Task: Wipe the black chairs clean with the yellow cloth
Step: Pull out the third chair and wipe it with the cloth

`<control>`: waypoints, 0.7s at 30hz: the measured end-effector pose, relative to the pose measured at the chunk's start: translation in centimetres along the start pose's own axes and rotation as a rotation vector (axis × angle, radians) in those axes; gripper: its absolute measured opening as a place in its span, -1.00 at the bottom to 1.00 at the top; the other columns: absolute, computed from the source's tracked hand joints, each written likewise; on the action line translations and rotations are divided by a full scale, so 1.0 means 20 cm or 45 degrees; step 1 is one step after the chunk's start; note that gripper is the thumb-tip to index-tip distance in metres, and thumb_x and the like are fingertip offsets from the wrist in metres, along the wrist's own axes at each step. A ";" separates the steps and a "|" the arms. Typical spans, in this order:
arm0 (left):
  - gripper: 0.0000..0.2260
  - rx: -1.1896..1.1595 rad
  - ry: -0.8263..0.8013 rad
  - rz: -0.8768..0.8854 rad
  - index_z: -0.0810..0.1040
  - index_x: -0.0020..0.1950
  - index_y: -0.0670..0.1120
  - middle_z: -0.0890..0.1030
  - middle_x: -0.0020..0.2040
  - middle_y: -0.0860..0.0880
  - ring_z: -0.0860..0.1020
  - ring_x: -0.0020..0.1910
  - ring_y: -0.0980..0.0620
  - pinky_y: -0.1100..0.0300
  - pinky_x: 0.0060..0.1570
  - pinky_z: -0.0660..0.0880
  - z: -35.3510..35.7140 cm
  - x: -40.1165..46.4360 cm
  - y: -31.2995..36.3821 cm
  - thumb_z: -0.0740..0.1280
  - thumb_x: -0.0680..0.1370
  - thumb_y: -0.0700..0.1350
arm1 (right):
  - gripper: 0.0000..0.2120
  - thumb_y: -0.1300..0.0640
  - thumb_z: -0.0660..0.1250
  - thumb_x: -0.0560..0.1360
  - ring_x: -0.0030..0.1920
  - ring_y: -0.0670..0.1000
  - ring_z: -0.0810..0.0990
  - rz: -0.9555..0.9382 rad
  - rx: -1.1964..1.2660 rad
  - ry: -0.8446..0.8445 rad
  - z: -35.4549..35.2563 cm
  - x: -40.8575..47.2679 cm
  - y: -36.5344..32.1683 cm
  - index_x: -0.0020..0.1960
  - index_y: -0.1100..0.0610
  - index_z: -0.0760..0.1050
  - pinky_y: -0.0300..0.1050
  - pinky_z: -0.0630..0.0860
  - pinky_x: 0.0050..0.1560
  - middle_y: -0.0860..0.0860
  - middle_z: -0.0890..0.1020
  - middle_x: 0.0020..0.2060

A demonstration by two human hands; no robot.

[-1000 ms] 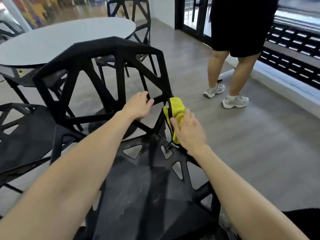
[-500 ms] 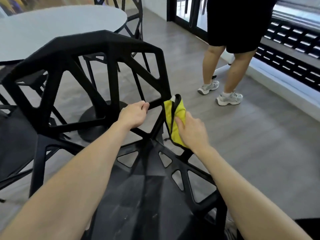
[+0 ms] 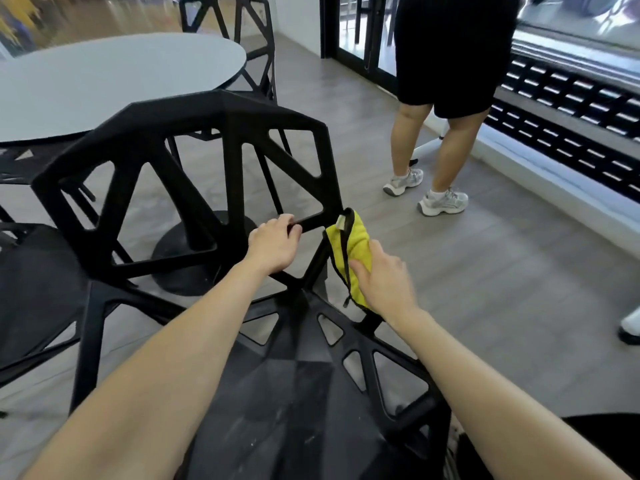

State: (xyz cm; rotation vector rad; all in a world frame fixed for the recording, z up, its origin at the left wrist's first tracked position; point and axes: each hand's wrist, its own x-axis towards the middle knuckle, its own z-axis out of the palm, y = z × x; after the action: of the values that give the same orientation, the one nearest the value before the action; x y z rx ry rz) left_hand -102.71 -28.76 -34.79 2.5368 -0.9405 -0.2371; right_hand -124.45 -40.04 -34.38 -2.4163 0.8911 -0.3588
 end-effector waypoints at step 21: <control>-0.58 -0.738 -0.255 -0.123 0.62 0.23 -0.10 0.72 0.20 -0.06 0.68 0.22 -0.06 0.05 0.16 0.59 0.11 -0.25 0.15 0.46 0.59 0.22 | -0.84 0.08 0.47 0.58 -0.03 0.00 0.61 0.149 0.532 0.047 -0.22 0.15 0.06 0.09 -0.10 0.54 -0.08 0.48 -0.07 -0.21 0.62 -0.10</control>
State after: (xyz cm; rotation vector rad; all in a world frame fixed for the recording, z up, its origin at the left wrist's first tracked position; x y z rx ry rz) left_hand -108.88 -28.36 -35.40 2.0432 -0.6886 -0.6953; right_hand -124.68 -44.50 -31.37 -1.9725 0.8703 -0.4931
